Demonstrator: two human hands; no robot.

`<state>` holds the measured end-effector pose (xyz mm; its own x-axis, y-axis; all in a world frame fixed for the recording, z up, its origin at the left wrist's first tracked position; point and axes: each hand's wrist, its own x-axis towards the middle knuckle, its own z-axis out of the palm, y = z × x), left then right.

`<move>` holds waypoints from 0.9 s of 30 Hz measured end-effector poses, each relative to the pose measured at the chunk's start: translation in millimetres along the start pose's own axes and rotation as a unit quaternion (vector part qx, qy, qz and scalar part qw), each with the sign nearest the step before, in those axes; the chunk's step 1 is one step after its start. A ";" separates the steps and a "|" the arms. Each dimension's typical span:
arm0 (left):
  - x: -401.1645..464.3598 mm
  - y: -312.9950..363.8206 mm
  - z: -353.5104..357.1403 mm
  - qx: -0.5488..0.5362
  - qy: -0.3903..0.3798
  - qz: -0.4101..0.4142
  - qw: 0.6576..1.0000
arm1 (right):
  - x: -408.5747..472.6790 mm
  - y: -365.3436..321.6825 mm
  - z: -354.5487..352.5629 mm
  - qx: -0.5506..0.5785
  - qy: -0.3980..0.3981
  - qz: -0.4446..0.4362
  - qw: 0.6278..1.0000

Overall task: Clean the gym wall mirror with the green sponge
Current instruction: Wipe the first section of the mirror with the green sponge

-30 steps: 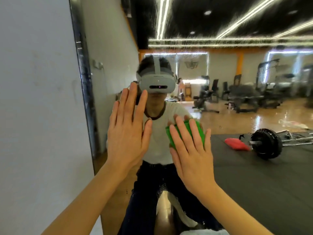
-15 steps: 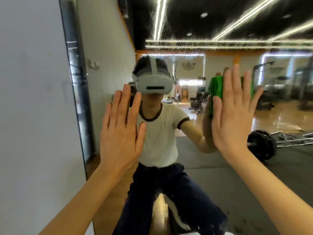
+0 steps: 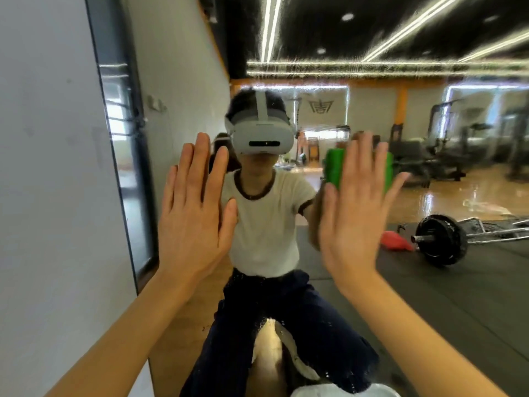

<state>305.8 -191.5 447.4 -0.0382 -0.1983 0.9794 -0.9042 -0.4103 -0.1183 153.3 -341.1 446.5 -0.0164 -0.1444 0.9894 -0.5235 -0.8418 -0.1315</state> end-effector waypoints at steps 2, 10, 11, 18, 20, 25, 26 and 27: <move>0.3 -0.5 -0.1 0.000 -0.002 0.004 1.000 | -16.2 -43.0 15.1 0.014 -0.010 -0.075 0.997; 0.7 1.7 -4.1 0.002 -0.004 0.003 1.000 | -40.1 46.8 -5.0 -0.026 -0.053 -0.122 0.991; 1.0 1.8 -4.5 0.002 -0.005 0.002 1.000 | -45.7 55.4 -8.8 -0.005 -0.041 -0.060 0.997; 0.8 1.7 -4.2 0.006 -0.008 0.003 1.000 | -62.6 -16.9 10.2 0.032 -0.078 -0.217 0.972; 0.6 2.2 -4.3 0.008 -0.009 0.002 1.000 | -49.9 19.5 2.0 -0.006 -0.078 -0.295 0.952; 2.6 3.5 -6.8 0.000 -0.013 0.000 1.000 | -38.5 102.6 -25.3 0.014 -0.057 -0.012 0.998; 2.9 3.5 -7.6 -0.001 -0.015 0.000 1.000 | -35.9 93.6 -23.3 0.014 -0.044 0.030 0.998; 2.9 3.5 -8.3 -0.003 -0.016 -0.001 1.000 | -30.8 76.5 -18.9 0.004 -0.035 0.034 0.999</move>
<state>299.0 -186.2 451.2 -0.0218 -0.2262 0.9738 -0.9070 -0.4054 -0.1144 97.7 -391.3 407.1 0.0078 -0.2365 0.9716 -0.5158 -0.8334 -0.1987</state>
